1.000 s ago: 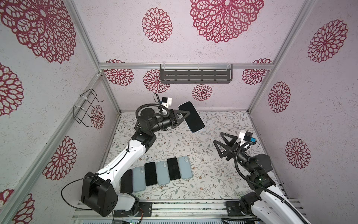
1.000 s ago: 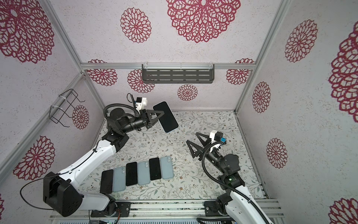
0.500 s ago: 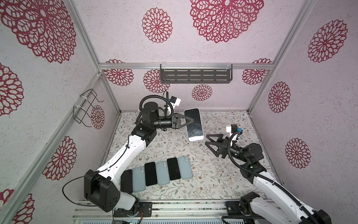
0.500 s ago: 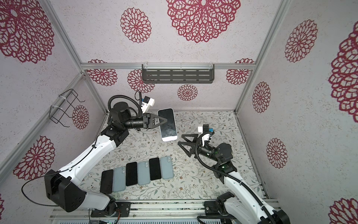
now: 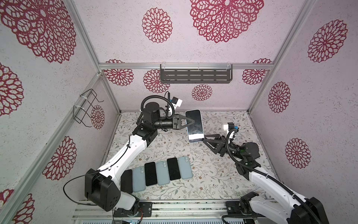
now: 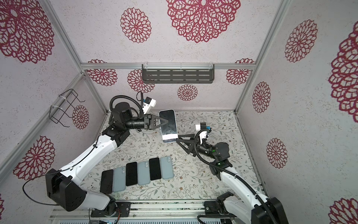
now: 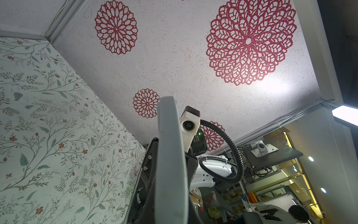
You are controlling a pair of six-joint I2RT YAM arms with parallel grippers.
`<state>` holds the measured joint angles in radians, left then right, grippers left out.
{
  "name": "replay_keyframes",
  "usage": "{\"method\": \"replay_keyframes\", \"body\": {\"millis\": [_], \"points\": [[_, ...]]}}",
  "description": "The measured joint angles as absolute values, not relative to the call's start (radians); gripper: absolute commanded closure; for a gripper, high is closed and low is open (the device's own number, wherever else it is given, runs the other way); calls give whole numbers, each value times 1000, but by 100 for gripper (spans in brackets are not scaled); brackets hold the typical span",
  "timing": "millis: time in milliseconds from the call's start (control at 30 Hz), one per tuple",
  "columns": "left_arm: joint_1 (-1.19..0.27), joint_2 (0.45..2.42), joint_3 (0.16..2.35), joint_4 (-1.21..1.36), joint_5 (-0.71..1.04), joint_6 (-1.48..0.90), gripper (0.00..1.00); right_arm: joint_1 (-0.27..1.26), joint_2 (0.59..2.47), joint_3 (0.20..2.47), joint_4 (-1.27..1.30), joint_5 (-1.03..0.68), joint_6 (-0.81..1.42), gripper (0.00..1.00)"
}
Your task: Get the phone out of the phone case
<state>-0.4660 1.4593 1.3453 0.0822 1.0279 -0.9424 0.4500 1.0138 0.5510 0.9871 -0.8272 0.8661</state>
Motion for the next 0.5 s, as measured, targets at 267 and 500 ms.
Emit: {"method": "replay_keyframes", "body": {"millis": [267, 500], "points": [[-469, 1459, 1345, 84, 1028, -942, 100, 457, 1040, 551, 1048, -838, 904, 67], [-471, 1459, 1345, 89, 1030, -944, 100, 464, 1048, 551, 1077, -844, 921, 80]]}}
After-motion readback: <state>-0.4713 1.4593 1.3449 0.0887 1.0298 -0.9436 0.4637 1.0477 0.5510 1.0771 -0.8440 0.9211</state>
